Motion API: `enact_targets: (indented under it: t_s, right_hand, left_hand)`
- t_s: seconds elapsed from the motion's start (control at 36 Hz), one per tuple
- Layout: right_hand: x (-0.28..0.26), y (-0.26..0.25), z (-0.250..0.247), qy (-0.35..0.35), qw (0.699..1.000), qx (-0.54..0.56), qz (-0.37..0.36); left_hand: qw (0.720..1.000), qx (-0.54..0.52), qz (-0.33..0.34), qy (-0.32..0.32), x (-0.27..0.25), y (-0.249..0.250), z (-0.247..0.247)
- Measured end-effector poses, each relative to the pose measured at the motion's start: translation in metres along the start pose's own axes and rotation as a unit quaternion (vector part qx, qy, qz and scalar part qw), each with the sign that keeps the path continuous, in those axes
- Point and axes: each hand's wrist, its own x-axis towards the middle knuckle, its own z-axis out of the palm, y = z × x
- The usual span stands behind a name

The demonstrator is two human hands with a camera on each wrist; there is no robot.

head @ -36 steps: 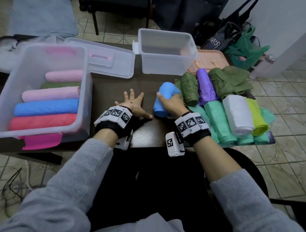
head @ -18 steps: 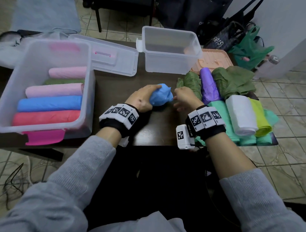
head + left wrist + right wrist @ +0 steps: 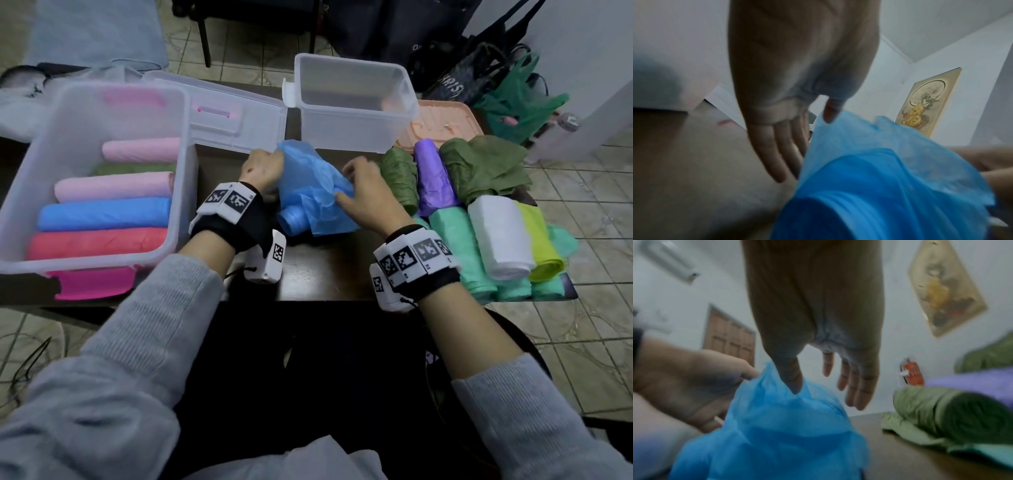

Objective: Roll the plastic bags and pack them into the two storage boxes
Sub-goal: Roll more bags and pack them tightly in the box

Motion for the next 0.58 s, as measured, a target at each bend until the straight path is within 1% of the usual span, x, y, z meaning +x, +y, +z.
enact_targets:
  t_s: [0.03,0.06,0.08,0.14,0.17,0.19,0.22,0.25,0.28,0.36,0.39,0.47,0.53,0.56,0.58]
  right_hand:
    - [0.000,0.000,-0.001,0.006,0.999,0.024,0.029]
    - [0.002,0.001,-0.001,-0.004,0.997,0.052,0.065]
    - [0.004,0.002,-0.002,-0.020,0.992,0.080,0.098]
    - [0.009,0.003,0.002,-0.062,0.975,0.140,0.161]
    - [0.011,0.004,0.004,-0.071,0.964,0.178,0.186]
    - [0.013,0.005,0.007,-0.079,0.952,0.214,0.206]
    - [0.017,0.007,0.009,-0.075,0.940,0.248,0.223]
    - [0.018,0.008,0.010,-0.066,0.930,0.277,0.234]
    - [0.020,0.009,0.010,-0.056,0.924,0.290,0.244]
    - [0.014,0.002,-0.001,-0.055,0.907,0.309,0.282]
    - [0.012,0.002,-0.004,-0.058,0.894,0.332,0.294]
    - [0.004,0.000,-0.016,-0.093,0.877,0.352,0.315]
    - [0.002,0.005,-0.021,-0.099,0.883,0.330,0.319]
    - [0.003,0.007,-0.021,-0.098,0.890,0.308,0.320]
    - [0.003,0.008,-0.021,-0.096,0.905,0.274,0.312]
  left_hand:
    - [0.999,-0.019,0.012,-0.027,-0.002,-0.001,0.000]
    - [0.997,-0.023,0.043,-0.066,-0.007,-0.002,-0.001]
    - [0.990,0.003,0.080,-0.116,-0.012,-0.003,-0.001]
    - [0.959,0.115,0.145,-0.214,-0.017,-0.008,0.000]
    - [0.938,0.188,0.151,-0.251,-0.021,-0.012,0.002]
    - [0.915,0.260,0.154,-0.267,-0.026,-0.015,0.006]
    - [0.898,0.318,0.157,-0.261,-0.031,-0.017,0.010]
    - [0.889,0.351,0.163,-0.245,-0.034,-0.021,0.015]
    - [0.888,0.358,0.177,-0.229,-0.034,-0.026,0.020]
    - [0.890,0.348,0.239,-0.173,-0.036,-0.030,0.029]
    - [0.893,0.342,0.246,-0.155,-0.037,-0.029,0.028]
    - [0.905,0.328,0.233,-0.137,-0.038,-0.021,0.022]
    - [0.916,0.305,0.232,-0.116,-0.033,-0.017,0.018]
    - [0.930,0.275,0.224,-0.099,-0.029,-0.015,0.016]
    - [0.944,0.233,0.216,-0.084,-0.026,-0.013,0.014]
